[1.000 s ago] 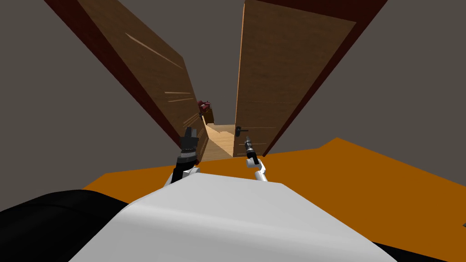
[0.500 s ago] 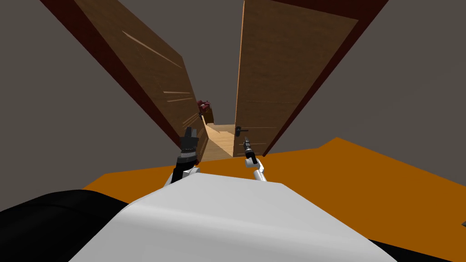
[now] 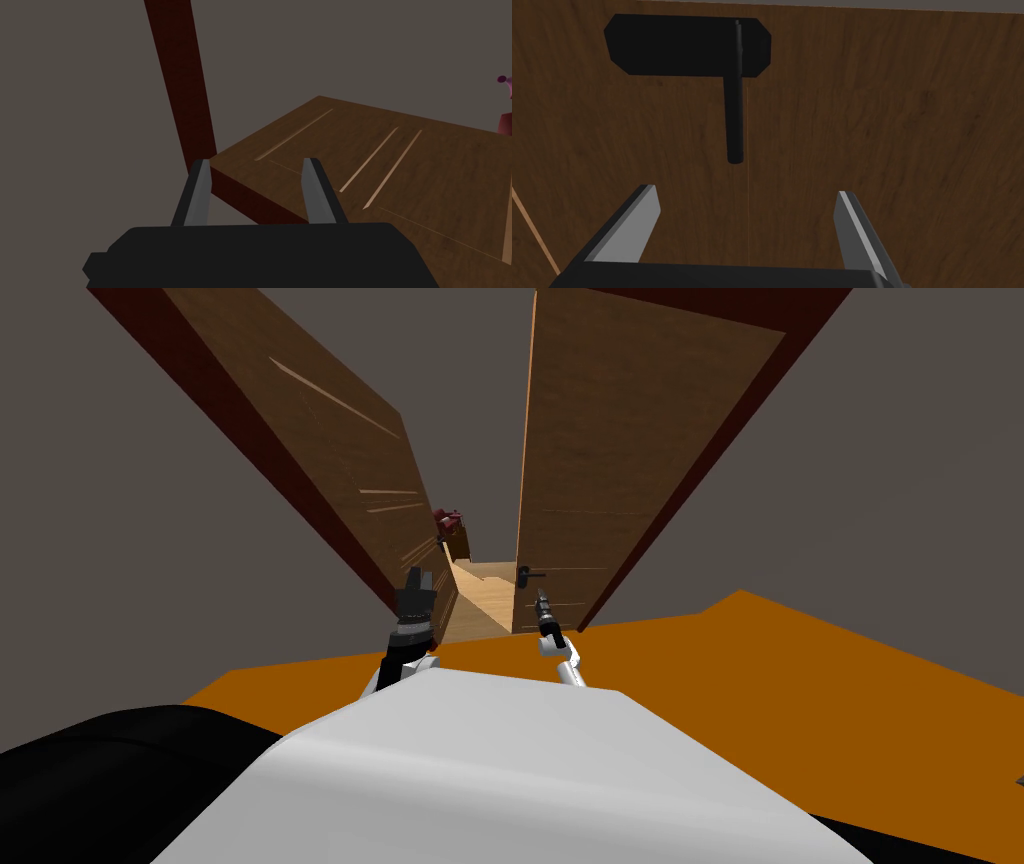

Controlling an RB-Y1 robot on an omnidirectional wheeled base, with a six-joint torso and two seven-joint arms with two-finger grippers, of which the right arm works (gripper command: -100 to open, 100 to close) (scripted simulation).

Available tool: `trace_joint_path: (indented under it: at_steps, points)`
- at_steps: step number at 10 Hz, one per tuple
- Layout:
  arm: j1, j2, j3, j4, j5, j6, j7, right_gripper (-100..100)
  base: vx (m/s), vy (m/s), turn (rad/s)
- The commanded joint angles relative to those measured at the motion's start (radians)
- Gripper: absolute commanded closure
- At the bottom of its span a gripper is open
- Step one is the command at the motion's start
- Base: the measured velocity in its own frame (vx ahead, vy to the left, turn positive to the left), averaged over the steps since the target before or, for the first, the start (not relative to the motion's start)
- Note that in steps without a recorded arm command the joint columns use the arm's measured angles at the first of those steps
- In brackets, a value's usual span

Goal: Push the door open

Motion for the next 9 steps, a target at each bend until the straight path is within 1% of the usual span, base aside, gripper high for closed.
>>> trace_joint_path:
  at_steps: [1, 2, 3, 4, 5, 7, 8, 9]
  points:
    - [0.0, 0.0, 0.0, 0.0, 0.0, 0.0, 0.0, -100, 0.0, 0.0, 0.0]
    - [-0.003, -0.031, -0.002, 0.008, -0.001, 0.004, 0.0, -100, 0.048, 0.011, 0.001]
    - [-0.005, -0.046, -0.005, 0.015, -0.001, 0.008, 0.0, -100, 0.129, 0.001, 0.024]
    - [-0.008, -0.052, -0.007, 0.023, -0.002, 0.012, 0.0, -100, 0.174, 0.003, 0.019]
    - [-0.012, -0.041, -0.011, 0.035, -0.002, 0.018, -0.001, -100, 0.199, 0.0, 0.019]
    - [-0.016, -0.004, -0.015, 0.046, -0.003, 0.023, -0.001, -100, 0.169, -0.007, 0.015]
    - [-0.01, -0.013, -0.013, 0.034, -0.002, 0.025, 0.001, -100, 0.047, 0.006, -0.018]
    - [-0.016, -0.039, -0.017, 0.039, -0.003, 0.029, 0.002, -100, 0.114, 0.028, 0.022]
